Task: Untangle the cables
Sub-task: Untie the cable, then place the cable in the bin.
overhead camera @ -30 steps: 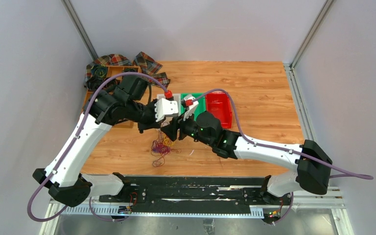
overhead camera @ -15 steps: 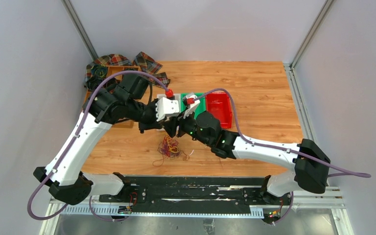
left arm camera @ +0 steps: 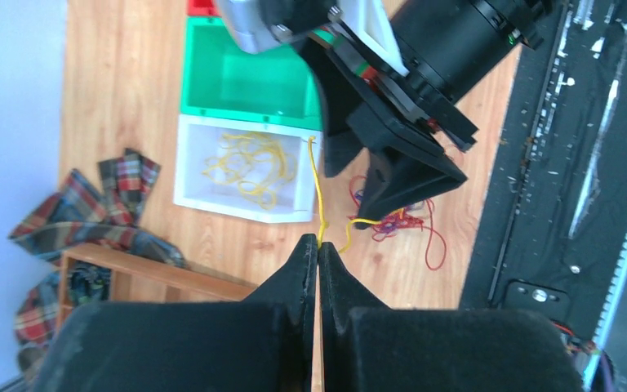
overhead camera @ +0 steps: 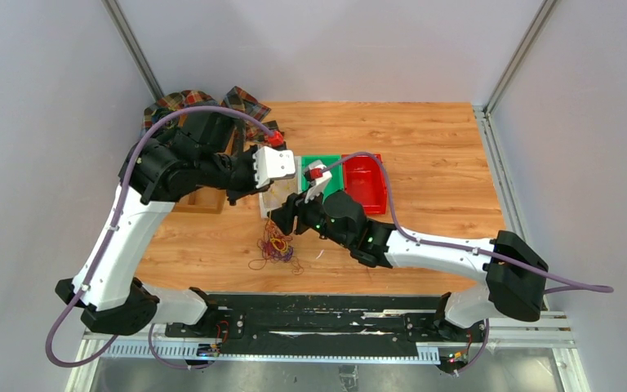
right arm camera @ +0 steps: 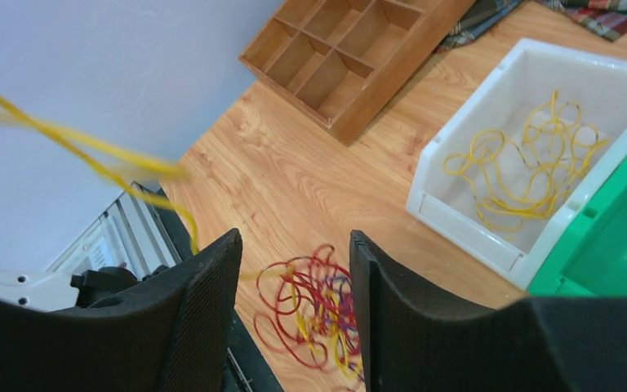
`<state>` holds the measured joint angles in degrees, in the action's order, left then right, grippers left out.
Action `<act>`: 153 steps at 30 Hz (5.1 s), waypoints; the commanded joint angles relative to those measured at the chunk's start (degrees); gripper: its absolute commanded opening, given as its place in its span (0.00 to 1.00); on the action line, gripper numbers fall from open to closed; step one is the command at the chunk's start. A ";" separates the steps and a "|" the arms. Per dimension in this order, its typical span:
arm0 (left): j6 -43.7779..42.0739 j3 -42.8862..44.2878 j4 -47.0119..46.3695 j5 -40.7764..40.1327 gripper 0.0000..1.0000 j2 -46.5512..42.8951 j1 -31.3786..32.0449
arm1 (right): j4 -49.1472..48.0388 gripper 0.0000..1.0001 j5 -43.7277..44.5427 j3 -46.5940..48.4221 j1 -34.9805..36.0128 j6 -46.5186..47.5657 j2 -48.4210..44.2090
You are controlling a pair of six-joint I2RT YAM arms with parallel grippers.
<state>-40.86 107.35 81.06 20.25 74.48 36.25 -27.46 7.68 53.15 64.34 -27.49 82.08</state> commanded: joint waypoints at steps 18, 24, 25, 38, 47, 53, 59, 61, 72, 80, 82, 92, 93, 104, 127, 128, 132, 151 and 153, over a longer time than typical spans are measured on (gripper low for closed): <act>-4.74 21.15 -0.11 -5.95 0.00 2.87 0.66 | 2.97 0.50 2.59 -5.52 1.06 -0.62 -1.84; -4.93 18.98 -0.09 -5.53 0.00 2.00 0.78 | 5.62 0.53 6.29 -5.11 1.05 4.28 -8.77; -4.93 18.81 -0.11 -5.40 0.00 1.97 0.68 | 5.74 0.54 6.37 -4.62 1.12 5.11 -9.69; -3.45 23.41 -0.06 -1.90 0.00 3.15 0.76 | 1.51 0.61 -4.94 9.96 0.43 10.90 0.59; -3.62 30.03 -0.36 -0.04 0.00 3.68 0.77 | -0.51 0.45 -11.58 7.56 -5.44 1.67 7.26; -5.04 36.89 -0.59 -1.77 0.00 5.22 0.76 | 2.30 0.37 -13.84 -0.82 -6.66 3.27 4.33; -5.00 35.28 -10.88 -6.26 0.00 2.93 0.80 | 7.23 0.30 -12.82 -9.35 -7.29 4.82 -1.01; -4.74 33.49 -15.69 -7.95 0.01 1.79 0.76 | 8.44 0.29 -11.92 -11.46 -7.29 5.00 -2.50; -1.51 24.29 -44.62 -22.45 0.01 -1.92 0.76 | 15.75 0.18 -9.38 -14.58 -7.73 6.86 -5.36; -0.37 20.32 -49.77 -20.42 0.00 -4.06 0.75 | 18.25 0.12 -8.12 -14.73 -7.78 7.41 -8.39; -0.28 18.34 -49.68 -19.25 0.01 -5.02 0.80 | 18.89 0.18 -7.70 -13.84 -7.70 7.64 -9.61; -1.07 0.83 -49.07 -21.58 0.00 -10.35 0.80 | 21.29 0.33 -8.91 -10.54 -8.15 10.70 -16.25; -1.14 -1.38 -49.11 -22.01 0.01 -10.71 0.76 | 21.71 0.34 -8.79 -10.43 -8.24 10.65 -16.71; -1.57 -17.86 -52.67 -24.26 0.01 -9.39 0.75 | 21.51 0.36 -4.96 -12.71 -8.78 7.95 -20.77; -0.87 -29.70 -63.21 -25.12 0.01 3.38 -7.89 | 20.08 0.35 -4.95 -17.22 -9.03 3.78 -21.07; -0.84 -29.95 -63.48 -24.86 0.00 3.72 -8.21 | 20.09 0.35 -5.03 -17.08 -9.00 3.87 -20.76; -0.63 -31.73 -64.40 -23.96 0.00 5.22 -8.65 | 20.29 0.35 -5.37 -16.39 -8.97 3.99 -20.14; -0.31 -40.14 -68.37 -22.65 0.00 16.25 -8.65 | 36.93 0.34 -11.03 -13.04 -9.14 -2.30 -25.21; 0.34 -41.23 -69.01 -22.56 0.00 17.58 -8.62 | 38.15 0.34 -11.24 -12.32 -9.42 -1.93 -24.74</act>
<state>-41.76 67.99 15.94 -3.55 90.04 27.81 5.98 -2.17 38.44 56.05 -28.25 57.21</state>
